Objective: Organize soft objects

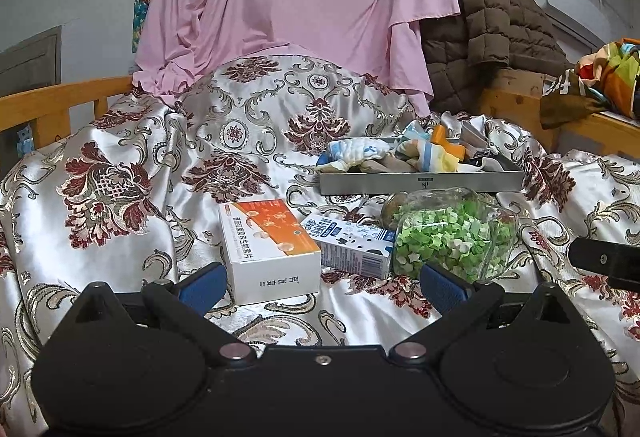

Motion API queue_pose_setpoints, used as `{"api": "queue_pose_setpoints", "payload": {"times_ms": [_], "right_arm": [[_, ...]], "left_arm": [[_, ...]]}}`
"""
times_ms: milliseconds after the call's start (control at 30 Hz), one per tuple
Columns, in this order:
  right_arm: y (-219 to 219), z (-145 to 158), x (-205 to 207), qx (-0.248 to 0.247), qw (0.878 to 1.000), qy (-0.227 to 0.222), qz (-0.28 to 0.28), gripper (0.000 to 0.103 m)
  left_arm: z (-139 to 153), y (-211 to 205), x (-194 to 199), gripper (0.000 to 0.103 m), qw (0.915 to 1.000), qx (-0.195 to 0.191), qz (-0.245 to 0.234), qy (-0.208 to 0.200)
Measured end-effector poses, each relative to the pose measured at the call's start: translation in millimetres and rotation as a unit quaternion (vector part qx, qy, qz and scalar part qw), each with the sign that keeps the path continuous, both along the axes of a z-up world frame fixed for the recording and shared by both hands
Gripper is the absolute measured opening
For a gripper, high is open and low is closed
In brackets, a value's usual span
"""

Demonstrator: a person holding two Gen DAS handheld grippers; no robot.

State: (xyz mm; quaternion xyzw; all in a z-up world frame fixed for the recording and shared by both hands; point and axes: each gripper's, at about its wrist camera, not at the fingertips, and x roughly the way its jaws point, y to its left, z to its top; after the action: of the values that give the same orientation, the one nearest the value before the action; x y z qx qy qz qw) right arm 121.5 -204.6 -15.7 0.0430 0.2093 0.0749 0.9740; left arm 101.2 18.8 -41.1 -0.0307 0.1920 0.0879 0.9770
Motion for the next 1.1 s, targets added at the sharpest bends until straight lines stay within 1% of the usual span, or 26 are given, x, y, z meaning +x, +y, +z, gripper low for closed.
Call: {"api": "queue_pose_setpoints", "payload": {"times_ms": [1100], "right_arm": [[1.9,-5.3,1.9,-0.012,1.0,0.013,0.002,0.103]], "left_arm": [[-1.0,-0.2,0.3,0.102,1.0,0.002,-0.001,0.001]]}}
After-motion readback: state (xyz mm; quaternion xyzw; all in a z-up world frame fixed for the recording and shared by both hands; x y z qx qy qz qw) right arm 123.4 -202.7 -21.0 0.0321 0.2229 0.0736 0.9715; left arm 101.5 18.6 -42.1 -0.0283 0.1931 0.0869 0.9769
